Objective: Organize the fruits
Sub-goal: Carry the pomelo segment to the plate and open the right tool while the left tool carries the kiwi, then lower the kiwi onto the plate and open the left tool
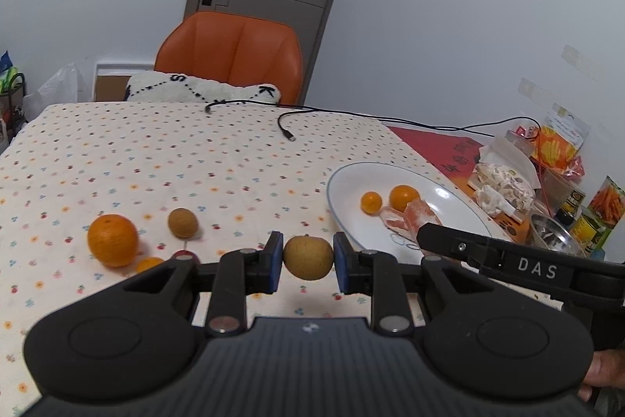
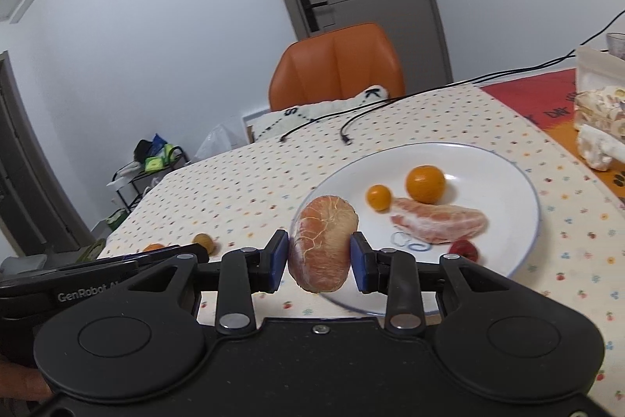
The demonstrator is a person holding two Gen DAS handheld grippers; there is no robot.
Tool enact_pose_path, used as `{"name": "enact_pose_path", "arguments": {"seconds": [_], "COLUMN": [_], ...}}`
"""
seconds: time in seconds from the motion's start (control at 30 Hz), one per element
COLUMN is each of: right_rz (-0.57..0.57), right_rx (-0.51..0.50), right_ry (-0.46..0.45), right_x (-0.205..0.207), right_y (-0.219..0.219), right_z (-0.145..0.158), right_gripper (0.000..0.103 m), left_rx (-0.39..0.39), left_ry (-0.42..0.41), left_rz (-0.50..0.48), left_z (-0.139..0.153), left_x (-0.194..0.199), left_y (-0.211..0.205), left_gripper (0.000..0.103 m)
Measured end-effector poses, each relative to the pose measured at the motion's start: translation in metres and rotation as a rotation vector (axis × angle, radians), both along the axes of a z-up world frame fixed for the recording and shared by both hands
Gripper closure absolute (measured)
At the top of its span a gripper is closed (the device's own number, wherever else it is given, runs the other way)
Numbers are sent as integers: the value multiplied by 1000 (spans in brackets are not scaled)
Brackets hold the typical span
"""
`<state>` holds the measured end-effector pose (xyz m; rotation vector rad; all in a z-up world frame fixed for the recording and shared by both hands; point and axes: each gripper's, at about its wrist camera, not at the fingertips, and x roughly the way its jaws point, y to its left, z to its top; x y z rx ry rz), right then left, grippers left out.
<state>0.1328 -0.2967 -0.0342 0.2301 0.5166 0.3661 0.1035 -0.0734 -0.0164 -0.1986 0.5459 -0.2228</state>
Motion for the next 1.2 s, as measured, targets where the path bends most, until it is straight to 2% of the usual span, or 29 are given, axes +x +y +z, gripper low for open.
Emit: {"name": "enact_pose_path", "arguments": {"seconds": [0.6,1.03,1.2], "right_rz": [-90,-102,-106], "right_rx": [-6,-10,-5], "right_ry": [-29,-24,-17], "right_x": [-9,-8,-6], "right_y": [-36,-42,-42], "right_z": [5,5,4], "right_gripper": [54,50,49], "left_rx": [7,-7,-35], "left_ry": [-21,-49,-42], "left_rz": [-81,-124,-136], "left_z": [8,19,21], "left_x": [23,35,35], "left_y": [-39,-55,-50], "left_gripper": [77,78,67]}}
